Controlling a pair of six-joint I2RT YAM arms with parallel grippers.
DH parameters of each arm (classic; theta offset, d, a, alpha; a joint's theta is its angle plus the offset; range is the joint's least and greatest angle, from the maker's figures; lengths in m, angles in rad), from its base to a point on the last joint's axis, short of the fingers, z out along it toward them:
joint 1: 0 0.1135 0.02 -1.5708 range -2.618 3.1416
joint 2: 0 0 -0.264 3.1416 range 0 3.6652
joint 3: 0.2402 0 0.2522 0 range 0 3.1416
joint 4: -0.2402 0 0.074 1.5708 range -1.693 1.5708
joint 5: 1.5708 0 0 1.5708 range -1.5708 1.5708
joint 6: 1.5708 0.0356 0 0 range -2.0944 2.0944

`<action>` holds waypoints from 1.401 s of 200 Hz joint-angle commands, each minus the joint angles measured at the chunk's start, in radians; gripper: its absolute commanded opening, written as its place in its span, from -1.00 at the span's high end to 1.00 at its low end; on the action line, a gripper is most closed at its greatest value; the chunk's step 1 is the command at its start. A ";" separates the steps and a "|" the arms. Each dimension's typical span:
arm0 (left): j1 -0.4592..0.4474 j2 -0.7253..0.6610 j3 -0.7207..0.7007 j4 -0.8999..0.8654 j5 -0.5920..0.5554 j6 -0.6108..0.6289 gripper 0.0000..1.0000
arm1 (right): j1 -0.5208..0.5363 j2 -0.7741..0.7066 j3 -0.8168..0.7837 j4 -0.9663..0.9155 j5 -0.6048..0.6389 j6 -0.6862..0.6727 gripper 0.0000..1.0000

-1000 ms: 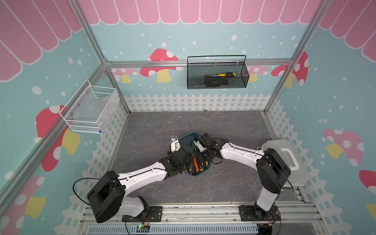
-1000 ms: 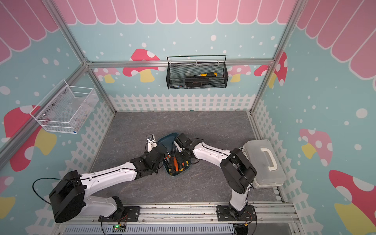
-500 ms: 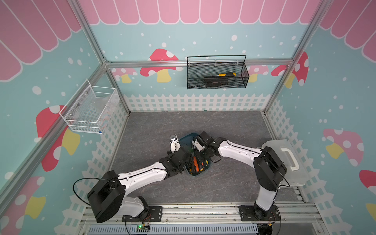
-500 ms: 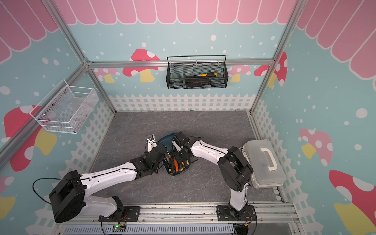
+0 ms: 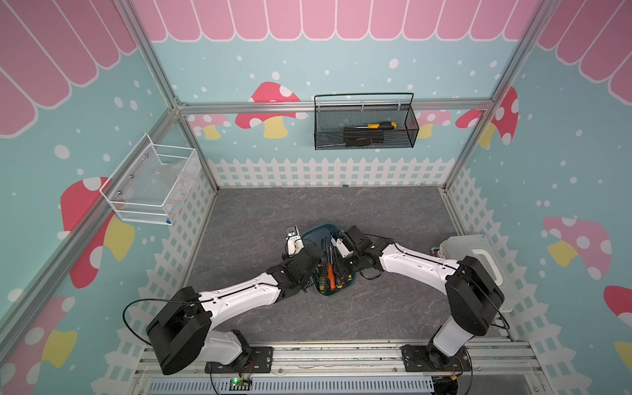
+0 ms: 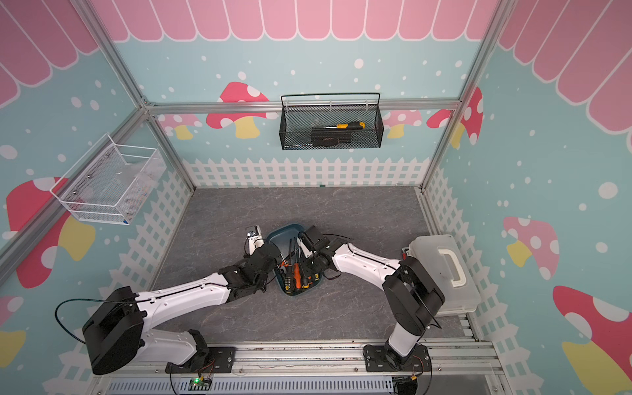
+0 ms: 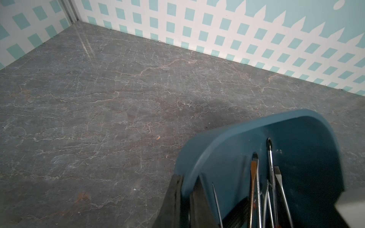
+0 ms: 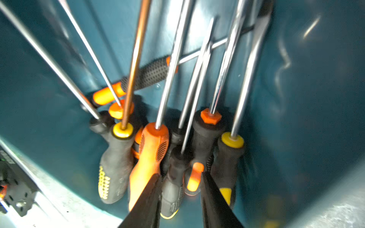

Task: Take out the screwdriver from the storage box
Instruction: Pick up the screwdriver from the storage box.

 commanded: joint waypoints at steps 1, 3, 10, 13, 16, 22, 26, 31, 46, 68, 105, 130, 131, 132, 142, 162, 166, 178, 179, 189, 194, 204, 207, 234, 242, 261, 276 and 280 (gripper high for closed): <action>0.001 -0.005 -0.019 0.017 0.000 0.010 1.00 | -0.003 -0.035 -0.015 0.037 -0.017 0.040 0.29; 0.001 -0.005 -0.019 0.017 0.000 0.010 1.00 | -0.003 -0.038 -0.015 0.037 -0.018 0.042 0.29; 0.001 -0.004 -0.019 0.015 0.000 0.012 1.00 | -0.004 -0.045 -0.013 0.039 -0.020 0.044 0.29; 0.001 -0.004 -0.019 0.014 0.000 0.012 1.00 | -0.004 -0.047 -0.012 0.040 -0.021 0.046 0.29; 0.001 -0.004 -0.019 0.014 0.000 0.012 1.00 | -0.004 -0.049 -0.010 0.042 -0.024 0.046 0.29; 0.001 -0.003 -0.019 0.016 -0.001 0.012 1.00 | -0.004 -0.053 -0.007 0.044 -0.027 0.046 0.29; 0.001 0.000 -0.019 0.017 -0.002 0.012 1.00 | -0.003 -0.054 -0.003 0.045 -0.030 0.044 0.29; 0.001 0.003 -0.019 0.018 -0.001 0.013 1.00 | -0.004 -0.051 0.002 0.046 -0.035 0.044 0.29; 0.003 0.013 -0.014 0.021 0.003 0.012 1.00 | -0.003 -0.027 0.018 0.049 -0.053 0.043 0.29; 0.003 0.022 -0.008 0.020 0.004 0.014 1.00 | -0.004 0.009 0.015 0.090 -0.087 0.060 0.29; 0.005 0.019 -0.016 0.020 0.001 0.013 1.00 | -0.004 0.046 0.031 0.104 -0.096 0.053 0.30; 0.006 0.022 -0.014 0.022 0.003 0.012 1.00 | -0.003 0.078 0.041 0.104 -0.100 0.046 0.29; 0.006 0.022 -0.014 0.022 0.004 0.012 1.00 | -0.003 0.080 0.041 0.104 -0.101 0.047 0.29; 0.006 0.022 -0.015 0.021 0.004 0.012 1.00 | -0.003 0.081 0.041 0.104 -0.101 0.046 0.29; 0.006 0.021 -0.016 0.021 0.003 0.012 1.00 | -0.004 0.095 0.042 0.104 -0.097 0.046 0.29; 0.005 0.017 -0.019 0.020 0.003 0.010 1.00 | -0.004 0.121 0.046 0.104 -0.093 0.044 0.29; 0.006 0.016 -0.020 0.021 0.003 0.010 1.00 | -0.004 0.125 0.047 0.104 -0.096 0.044 0.30; 0.006 0.014 -0.022 0.019 0.001 0.010 1.00 | -0.004 0.141 0.053 0.103 -0.100 0.043 0.29; 0.006 0.013 -0.022 0.019 0.001 0.010 1.00 | -0.004 0.141 0.053 0.102 -0.100 0.043 0.29; 0.006 0.013 -0.024 0.020 0.001 0.009 1.00 | -0.003 0.153 0.061 0.098 -0.102 0.039 0.29; 0.006 0.012 -0.025 0.020 0.002 0.009 1.00 | -0.004 0.159 0.064 0.095 -0.101 0.036 0.30; 0.006 0.014 -0.025 0.021 0.000 0.009 1.00 | -0.004 0.170 0.073 0.086 -0.102 0.032 0.29; 0.006 0.014 -0.025 0.022 0.000 0.009 1.00 | -0.004 0.174 0.076 0.084 -0.100 0.030 0.30; 0.007 0.013 -0.028 0.023 0.000 0.007 1.00 | -0.004 0.205 0.094 0.076 -0.104 0.022 0.29; 0.009 0.012 -0.028 0.023 0.000 0.007 1.00 | -0.004 0.217 0.102 0.072 -0.110 0.019 0.29; 0.010 0.010 -0.032 0.023 -0.002 0.007 1.00 | -0.005 0.231 0.112 0.067 -0.121 0.015 0.29; 0.011 0.008 -0.035 0.023 -0.002 0.005 1.00 | -0.005 0.231 0.111 0.071 -0.130 0.016 0.32; 0.012 0.008 -0.036 0.023 -0.002 0.004 1.00 | -0.005 0.231 0.109 0.073 -0.133 0.015 0.33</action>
